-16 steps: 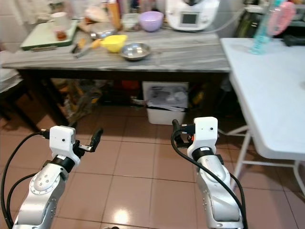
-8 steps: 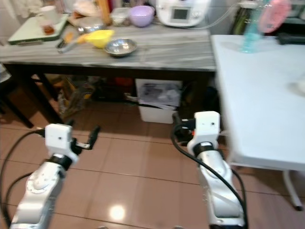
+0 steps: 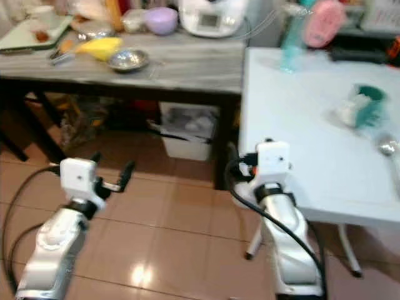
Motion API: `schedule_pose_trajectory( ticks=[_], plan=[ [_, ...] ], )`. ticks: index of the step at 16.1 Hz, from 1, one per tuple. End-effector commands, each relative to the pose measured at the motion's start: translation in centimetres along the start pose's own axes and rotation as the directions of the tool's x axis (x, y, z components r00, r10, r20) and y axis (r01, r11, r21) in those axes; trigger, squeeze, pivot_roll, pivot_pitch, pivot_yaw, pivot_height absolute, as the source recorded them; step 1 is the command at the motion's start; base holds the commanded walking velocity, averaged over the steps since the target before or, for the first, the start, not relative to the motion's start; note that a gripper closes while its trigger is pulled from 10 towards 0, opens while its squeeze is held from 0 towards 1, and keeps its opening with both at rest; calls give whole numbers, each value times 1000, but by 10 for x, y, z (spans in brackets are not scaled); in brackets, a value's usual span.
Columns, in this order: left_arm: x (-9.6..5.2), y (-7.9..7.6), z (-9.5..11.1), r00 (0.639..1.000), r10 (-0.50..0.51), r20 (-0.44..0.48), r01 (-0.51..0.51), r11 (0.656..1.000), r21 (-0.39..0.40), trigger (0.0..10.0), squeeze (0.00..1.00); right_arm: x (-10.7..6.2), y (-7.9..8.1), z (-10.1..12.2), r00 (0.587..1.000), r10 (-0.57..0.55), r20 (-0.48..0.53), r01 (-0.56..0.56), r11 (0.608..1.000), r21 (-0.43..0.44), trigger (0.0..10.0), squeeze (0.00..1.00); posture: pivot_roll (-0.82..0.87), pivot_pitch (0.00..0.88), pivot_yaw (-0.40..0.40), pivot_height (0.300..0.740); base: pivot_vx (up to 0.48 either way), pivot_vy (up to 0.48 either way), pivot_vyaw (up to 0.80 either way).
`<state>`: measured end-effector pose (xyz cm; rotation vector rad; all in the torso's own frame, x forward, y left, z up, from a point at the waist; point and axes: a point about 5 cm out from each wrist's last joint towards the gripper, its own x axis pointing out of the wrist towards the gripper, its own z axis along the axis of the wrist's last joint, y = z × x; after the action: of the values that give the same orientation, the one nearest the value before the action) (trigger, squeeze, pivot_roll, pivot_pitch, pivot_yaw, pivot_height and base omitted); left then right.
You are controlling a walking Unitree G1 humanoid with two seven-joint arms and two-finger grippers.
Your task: Setting the table
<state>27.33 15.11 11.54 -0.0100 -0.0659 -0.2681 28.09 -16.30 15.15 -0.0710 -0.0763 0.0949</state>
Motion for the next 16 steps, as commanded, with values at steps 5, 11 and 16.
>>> schedule_pose_trajectory(
  ticks=[5,11,16],
  plan=[
    [-1,3,2,1000,-2,-4,2,1000,17,10000,0,1,1,3,1000,-8,14,8,1000,0,10000,0,-52,94,44,740,0,-480,0],
    [0,1,1,1000,-11,-5,11,1000,15,10000,0,1,1,2,1000,-12,9,12,1000,-2,10000,0,-55,93,47,740,0,-480,0],
    [-5,-5,-6,998,-43,-39,42,999,-8,10000,0,3,2,1,1000,-17,7,17,1000,3,10000,0,-47,96,54,740,0,-288,0]
  ],
)
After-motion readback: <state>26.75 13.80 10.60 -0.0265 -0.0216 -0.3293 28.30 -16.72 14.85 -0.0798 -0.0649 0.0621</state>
